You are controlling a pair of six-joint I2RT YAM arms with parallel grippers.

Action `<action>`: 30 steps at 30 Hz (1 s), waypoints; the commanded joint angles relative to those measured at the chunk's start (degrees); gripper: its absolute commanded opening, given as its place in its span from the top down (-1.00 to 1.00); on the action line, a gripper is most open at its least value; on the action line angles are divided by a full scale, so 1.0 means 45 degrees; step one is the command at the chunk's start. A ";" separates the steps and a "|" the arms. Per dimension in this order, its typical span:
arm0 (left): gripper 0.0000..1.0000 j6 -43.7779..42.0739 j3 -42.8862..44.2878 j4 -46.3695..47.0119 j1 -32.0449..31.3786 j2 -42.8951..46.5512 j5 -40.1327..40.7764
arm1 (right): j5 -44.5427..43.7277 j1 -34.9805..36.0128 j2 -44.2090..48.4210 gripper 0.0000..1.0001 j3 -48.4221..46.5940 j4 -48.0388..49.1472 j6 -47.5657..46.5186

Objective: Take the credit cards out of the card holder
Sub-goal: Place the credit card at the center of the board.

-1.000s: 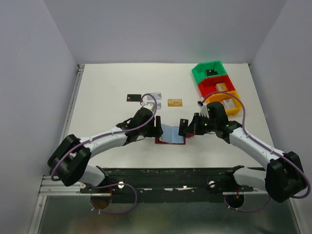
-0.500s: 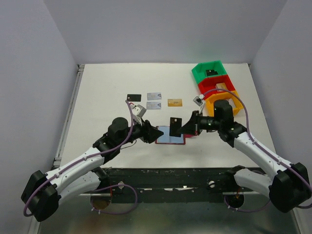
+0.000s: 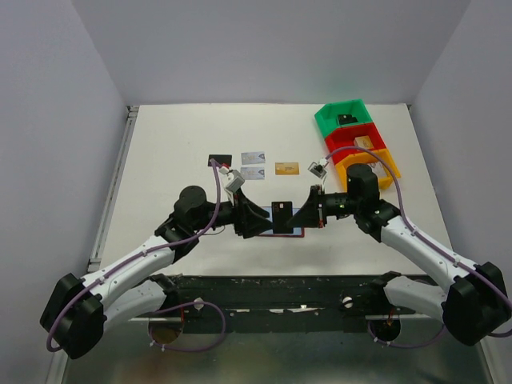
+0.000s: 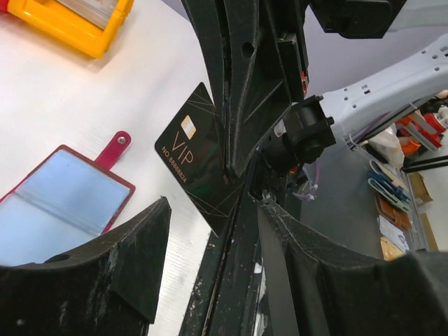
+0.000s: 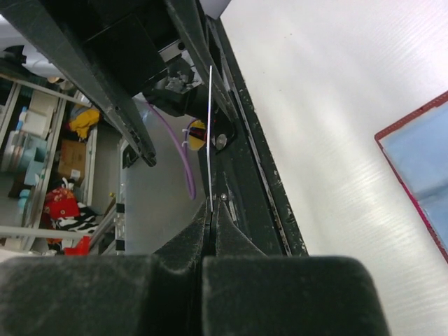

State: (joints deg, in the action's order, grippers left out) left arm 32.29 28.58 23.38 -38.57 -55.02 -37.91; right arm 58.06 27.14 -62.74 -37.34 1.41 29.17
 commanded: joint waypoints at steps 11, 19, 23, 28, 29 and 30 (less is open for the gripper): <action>-0.19 0.0226 0.0485 0.1055 0.0270 -0.0448 -0.1946 | 0.1452 0.0474 -0.0335 0.99 -0.0315 0.1229 0.0471; 0.16 0.0304 0.0583 0.1368 0.0308 -0.0682 -0.2492 | 0.1550 0.0591 -0.0374 0.99 -0.0334 0.1308 0.0471; 0.50 0.0324 0.0661 0.1446 0.0309 -0.0877 -0.2747 | 0.1609 0.0669 -0.0472 0.99 -0.0393 0.1269 0.0413; 0.89 0.0382 0.0583 0.1660 0.0308 -0.0878 -0.2806 | 0.1609 0.0786 -0.0491 0.99 -0.0432 0.1113 0.0257; 1.00 0.0402 0.0564 0.1699 0.0309 -0.0878 -0.2806 | 0.1590 0.0786 -0.0491 0.99 -0.0432 0.1093 0.0256; 1.00 0.0382 0.0525 0.1681 0.0328 -0.0839 -0.2748 | 0.1493 0.0767 -0.0453 0.79 -0.0451 0.0996 0.0276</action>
State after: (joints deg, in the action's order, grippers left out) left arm 34.59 29.58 28.21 -37.17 -58.94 -48.51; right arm 63.83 29.95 -64.62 -37.45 5.93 30.79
